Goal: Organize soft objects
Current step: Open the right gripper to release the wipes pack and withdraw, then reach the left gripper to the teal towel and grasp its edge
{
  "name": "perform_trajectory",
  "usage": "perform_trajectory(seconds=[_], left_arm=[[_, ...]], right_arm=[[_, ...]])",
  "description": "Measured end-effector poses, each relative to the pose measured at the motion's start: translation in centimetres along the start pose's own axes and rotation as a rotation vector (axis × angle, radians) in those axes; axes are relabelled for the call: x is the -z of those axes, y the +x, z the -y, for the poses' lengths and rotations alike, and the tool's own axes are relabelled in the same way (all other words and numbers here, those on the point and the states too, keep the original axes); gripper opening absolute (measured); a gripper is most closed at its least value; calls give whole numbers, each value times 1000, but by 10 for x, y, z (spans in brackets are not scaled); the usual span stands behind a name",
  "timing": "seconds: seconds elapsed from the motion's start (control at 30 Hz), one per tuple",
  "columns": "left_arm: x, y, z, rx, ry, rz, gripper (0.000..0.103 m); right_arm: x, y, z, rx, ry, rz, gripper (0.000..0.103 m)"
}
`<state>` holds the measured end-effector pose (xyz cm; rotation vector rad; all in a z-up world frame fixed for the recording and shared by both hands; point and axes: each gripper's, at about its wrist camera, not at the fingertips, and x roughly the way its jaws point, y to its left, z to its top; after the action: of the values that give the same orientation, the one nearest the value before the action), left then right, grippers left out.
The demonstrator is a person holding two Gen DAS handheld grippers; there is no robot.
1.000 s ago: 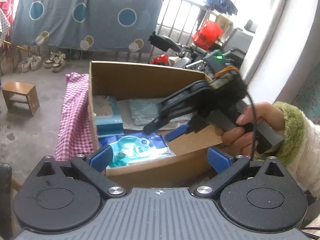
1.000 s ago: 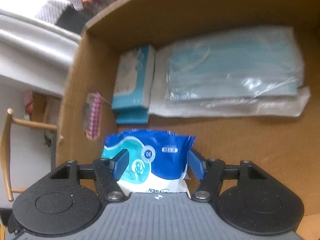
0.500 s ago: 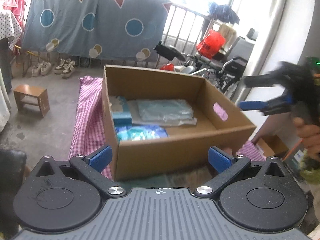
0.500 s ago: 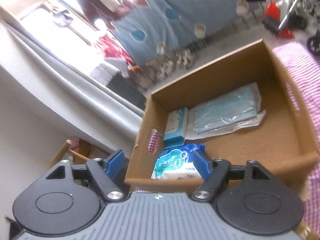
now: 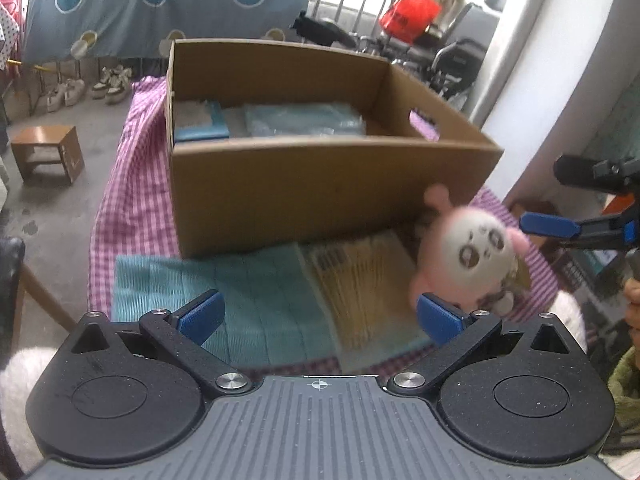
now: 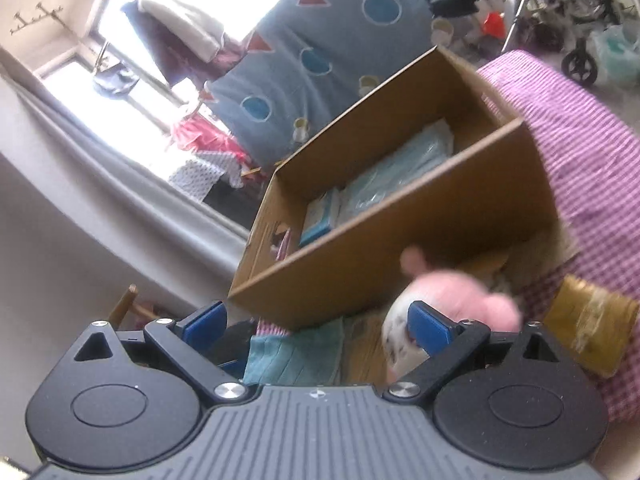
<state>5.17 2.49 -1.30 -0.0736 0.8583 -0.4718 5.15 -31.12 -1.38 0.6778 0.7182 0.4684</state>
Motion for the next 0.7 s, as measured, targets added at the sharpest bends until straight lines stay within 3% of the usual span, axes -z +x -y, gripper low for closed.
perform_trajectory(seconds=[0.2,0.37,0.47,0.57,0.7], left_arm=[[19,-12,-11,-68,-41,5,102],[32,-20,-24,-61,-114,15,102],[36,-20,-31,-60,-144,22,99],[38,-16,-41,-12,-204,12,96],[42,-8,-47,51,-257,8,92]], right_arm=[[7,36,-27,-61,-75,-66,99],[16,66,-47,-108,-112,-117,96],[22,81,-54,-106,-117,-157,85],[29,93,-58,-101,-97,-194,77],[34,104,-59,-79,-93,-223,76]])
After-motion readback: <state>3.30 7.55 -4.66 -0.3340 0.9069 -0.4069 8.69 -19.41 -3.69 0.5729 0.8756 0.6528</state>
